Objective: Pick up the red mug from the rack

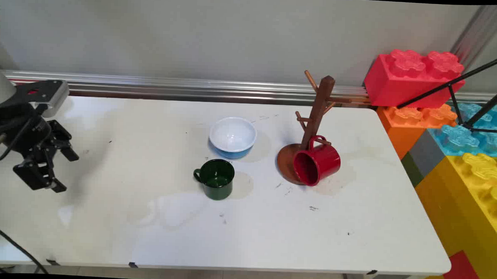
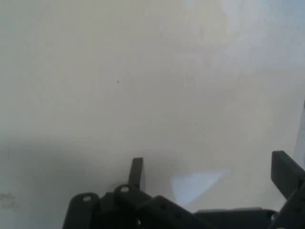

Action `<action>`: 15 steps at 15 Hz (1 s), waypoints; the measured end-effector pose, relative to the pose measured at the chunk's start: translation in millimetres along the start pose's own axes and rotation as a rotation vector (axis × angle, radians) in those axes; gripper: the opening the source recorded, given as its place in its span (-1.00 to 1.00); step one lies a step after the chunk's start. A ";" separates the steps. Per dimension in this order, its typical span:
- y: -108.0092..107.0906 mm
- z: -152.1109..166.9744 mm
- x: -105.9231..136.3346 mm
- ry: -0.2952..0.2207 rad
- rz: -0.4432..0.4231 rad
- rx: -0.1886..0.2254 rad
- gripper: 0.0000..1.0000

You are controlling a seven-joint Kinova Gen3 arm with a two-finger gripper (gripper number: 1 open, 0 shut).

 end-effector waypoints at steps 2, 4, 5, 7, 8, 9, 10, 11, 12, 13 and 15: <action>-2.1 0.9 3.1 0.039 0.005 -0.007 1.00; -4.2 0.7 12.1 0.100 0.000 -0.013 1.00; -5.1 -0.2 20.1 0.142 -0.008 -0.017 1.00; -6.4 -2.7 43.7 0.235 -0.031 -0.028 1.00; -6.7 -3.6 54.8 0.273 -0.044 -0.035 1.00; -7.1 -4.0 68.4 0.317 -0.058 -0.045 1.00; -6.9 -4.3 82.2 0.362 -0.068 -0.055 1.00; -5.6 -5.4 94.2 0.401 -0.073 -0.062 1.00; -4.5 -6.3 102.0 0.427 -0.074 -0.067 1.00; -2.5 -7.3 111.5 0.458 -0.076 -0.073 1.00; 3.1 -9.2 130.8 0.519 -0.080 -0.087 1.00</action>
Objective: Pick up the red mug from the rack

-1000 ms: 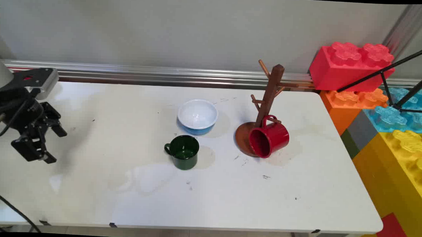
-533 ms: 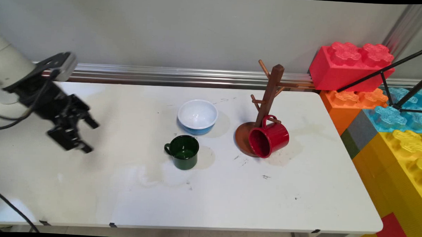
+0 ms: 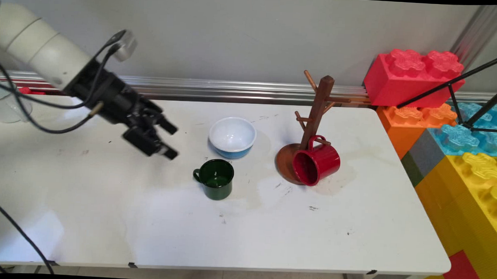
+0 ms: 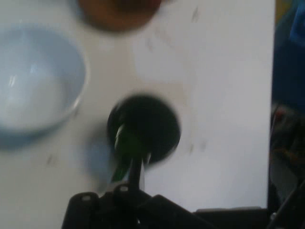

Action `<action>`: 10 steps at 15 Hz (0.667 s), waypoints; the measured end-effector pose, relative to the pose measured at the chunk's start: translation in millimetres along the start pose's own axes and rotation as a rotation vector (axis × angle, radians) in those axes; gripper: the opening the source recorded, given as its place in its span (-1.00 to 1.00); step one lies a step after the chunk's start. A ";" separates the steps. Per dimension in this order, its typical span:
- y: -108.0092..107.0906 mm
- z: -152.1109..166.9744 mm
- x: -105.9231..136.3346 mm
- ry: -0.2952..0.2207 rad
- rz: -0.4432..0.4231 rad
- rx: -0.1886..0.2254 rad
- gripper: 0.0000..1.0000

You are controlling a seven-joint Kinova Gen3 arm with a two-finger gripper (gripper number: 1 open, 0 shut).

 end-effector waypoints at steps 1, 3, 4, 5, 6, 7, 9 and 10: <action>4.9 5.1 10.0 0.034 -0.004 -0.009 1.00; 14.2 15.5 26.7 0.086 -0.008 -0.018 1.00; 18.7 21.9 34.2 0.106 -0.013 -0.020 1.00; 23.2 29.5 40.2 0.116 -0.023 -0.021 1.00; 27.1 36.3 44.7 0.120 -0.036 -0.021 1.00; 31.9 44.6 49.2 0.121 -0.055 -0.020 1.00; 41.4 61.7 58.0 0.117 -0.099 -0.015 1.00; 46.4 71.6 62.6 0.112 -0.126 -0.012 1.00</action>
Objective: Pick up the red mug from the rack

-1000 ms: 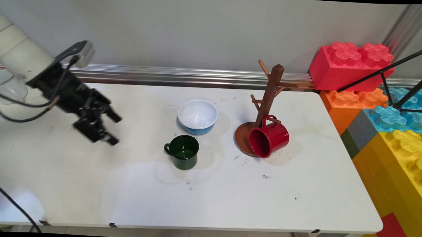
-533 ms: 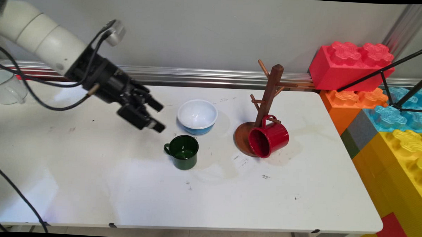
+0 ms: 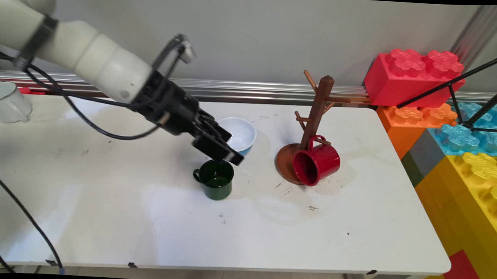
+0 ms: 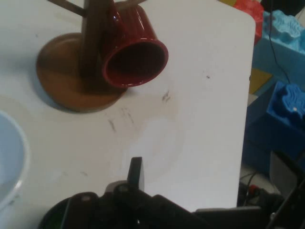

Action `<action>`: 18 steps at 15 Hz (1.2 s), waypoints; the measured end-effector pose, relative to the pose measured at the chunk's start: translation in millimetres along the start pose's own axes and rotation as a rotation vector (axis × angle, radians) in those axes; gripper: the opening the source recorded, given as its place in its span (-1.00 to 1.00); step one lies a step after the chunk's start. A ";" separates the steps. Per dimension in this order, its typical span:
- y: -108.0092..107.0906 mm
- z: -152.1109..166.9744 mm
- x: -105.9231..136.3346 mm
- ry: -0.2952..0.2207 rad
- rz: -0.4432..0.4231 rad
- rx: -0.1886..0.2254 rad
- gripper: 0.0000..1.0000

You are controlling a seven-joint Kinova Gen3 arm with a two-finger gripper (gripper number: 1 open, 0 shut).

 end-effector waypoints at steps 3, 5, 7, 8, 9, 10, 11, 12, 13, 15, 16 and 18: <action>15.6 30.0 7.5 -0.017 -0.079 0.024 1.00; 24.9 48.9 12.4 -0.027 -0.125 0.043 1.00; 33.0 66.4 16.2 -0.035 -0.166 0.062 1.00; 36.7 75.0 17.8 -0.038 -0.186 0.073 1.00; 40.0 83.2 19.2 -0.040 -0.204 0.082 1.00; 42.9 91.0 20.7 -0.039 -0.219 0.091 1.00; 44.9 97.4 22.0 -0.035 -0.231 0.098 1.00; 46.2 101.6 23.1 -0.033 -0.238 0.102 1.00; 47.6 107.4 24.6 -0.026 -0.247 0.109 1.00; 49.1 116.4 27.7 -0.012 -0.259 0.119 1.00; 49.5 122.3 29.8 -0.002 -0.267 0.127 1.00; 49.6 132.8 33.5 0.017 -0.278 0.139 1.00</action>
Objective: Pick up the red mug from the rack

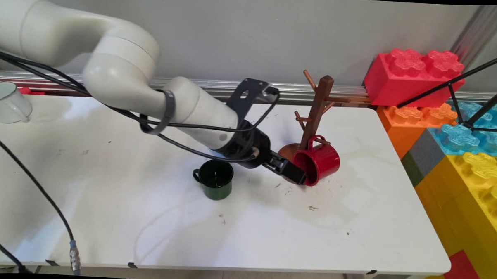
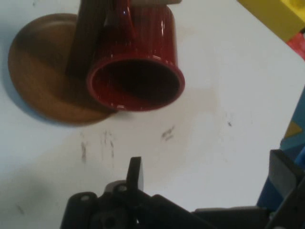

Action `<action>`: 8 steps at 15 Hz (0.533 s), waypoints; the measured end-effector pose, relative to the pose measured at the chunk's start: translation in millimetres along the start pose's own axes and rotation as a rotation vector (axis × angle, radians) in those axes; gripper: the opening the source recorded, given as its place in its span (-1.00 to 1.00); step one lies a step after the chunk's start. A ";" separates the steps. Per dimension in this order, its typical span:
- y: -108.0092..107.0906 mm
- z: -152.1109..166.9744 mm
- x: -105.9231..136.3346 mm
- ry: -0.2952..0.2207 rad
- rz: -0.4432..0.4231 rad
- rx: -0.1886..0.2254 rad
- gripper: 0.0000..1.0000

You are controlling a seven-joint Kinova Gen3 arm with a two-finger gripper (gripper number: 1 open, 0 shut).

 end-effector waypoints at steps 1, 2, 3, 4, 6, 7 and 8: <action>0.4 3.1 0.7 0.005 -0.004 0.004 1.00; 1.0 7.8 1.7 0.012 -0.009 0.008 1.00; 1.6 13.0 2.6 0.020 -0.015 0.012 1.00; 2.3 18.4 3.3 0.026 -0.019 0.014 1.00; 3.0 28.0 4.6 0.039 -0.026 0.014 1.00; 2.6 32.6 5.1 0.046 -0.031 0.014 1.00; 2.3 36.5 5.4 0.052 -0.035 0.012 1.00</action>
